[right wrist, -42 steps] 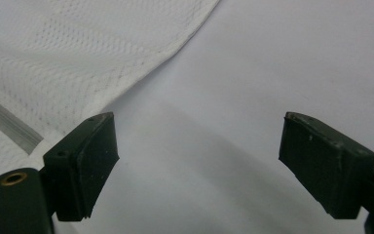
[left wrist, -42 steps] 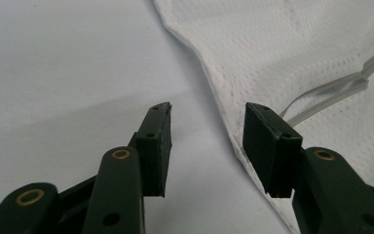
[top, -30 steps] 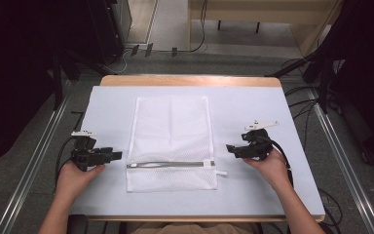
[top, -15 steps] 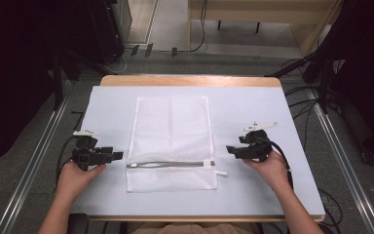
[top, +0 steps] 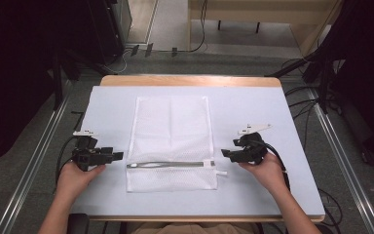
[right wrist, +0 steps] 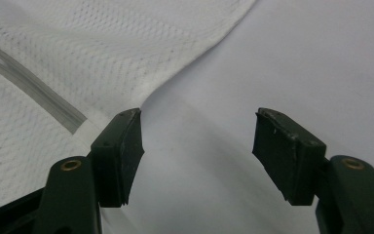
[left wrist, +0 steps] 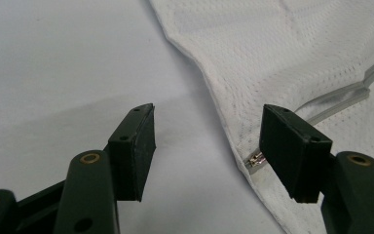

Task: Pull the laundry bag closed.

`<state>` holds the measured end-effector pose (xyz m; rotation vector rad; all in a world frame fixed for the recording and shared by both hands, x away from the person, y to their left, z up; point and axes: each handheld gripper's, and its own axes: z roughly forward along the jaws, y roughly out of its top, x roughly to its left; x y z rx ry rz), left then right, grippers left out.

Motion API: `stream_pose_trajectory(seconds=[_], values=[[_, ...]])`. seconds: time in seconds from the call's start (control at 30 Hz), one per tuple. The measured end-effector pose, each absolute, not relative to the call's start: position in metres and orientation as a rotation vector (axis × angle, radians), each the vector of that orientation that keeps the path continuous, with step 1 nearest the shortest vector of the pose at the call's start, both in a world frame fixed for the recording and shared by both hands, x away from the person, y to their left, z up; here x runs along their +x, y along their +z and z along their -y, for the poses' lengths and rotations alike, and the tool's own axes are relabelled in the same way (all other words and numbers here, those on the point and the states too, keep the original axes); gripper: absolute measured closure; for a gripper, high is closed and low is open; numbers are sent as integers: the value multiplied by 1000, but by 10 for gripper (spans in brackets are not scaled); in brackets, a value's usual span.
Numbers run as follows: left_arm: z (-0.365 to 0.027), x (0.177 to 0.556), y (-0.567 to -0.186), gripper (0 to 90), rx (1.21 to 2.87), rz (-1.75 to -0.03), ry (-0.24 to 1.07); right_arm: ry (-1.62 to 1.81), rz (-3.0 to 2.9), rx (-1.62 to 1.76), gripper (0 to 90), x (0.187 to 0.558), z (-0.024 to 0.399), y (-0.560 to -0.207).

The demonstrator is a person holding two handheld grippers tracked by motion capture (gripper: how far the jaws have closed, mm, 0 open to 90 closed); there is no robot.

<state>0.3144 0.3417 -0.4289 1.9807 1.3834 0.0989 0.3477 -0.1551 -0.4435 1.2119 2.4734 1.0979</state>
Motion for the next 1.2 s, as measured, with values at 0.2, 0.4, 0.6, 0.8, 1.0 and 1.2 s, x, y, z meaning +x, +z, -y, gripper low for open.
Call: stream_pose_trajectory(seconds=[0.2, 0.4, 0.6, 0.8, 1.0, 1.2], values=[[-341, 313, -428, 401, 1982, -1384, 80, 1117, -2487, 1186, 373, 343, 147, -440], [-342, 310, -428, 399, 1985, -1389, 87, 1124, -2512, 1143, 382, 342, 139, -439], [-344, 305, -427, 396, 1983, -1393, 97, 1131, -2538, 1109, 387, 340, 128, -437], [-344, 298, -428, 398, 1990, -1394, 107, 1136, -2567, 1048, 402, 339, 117, -434], [-345, 294, -427, 400, 1990, -1393, 113, 1120, -2591, 1011, 401, 337, 106, -434], [-348, 287, -427, 400, 1982, -1404, 137, 1132, -2597, 992, 403, 337, 95, -434]])
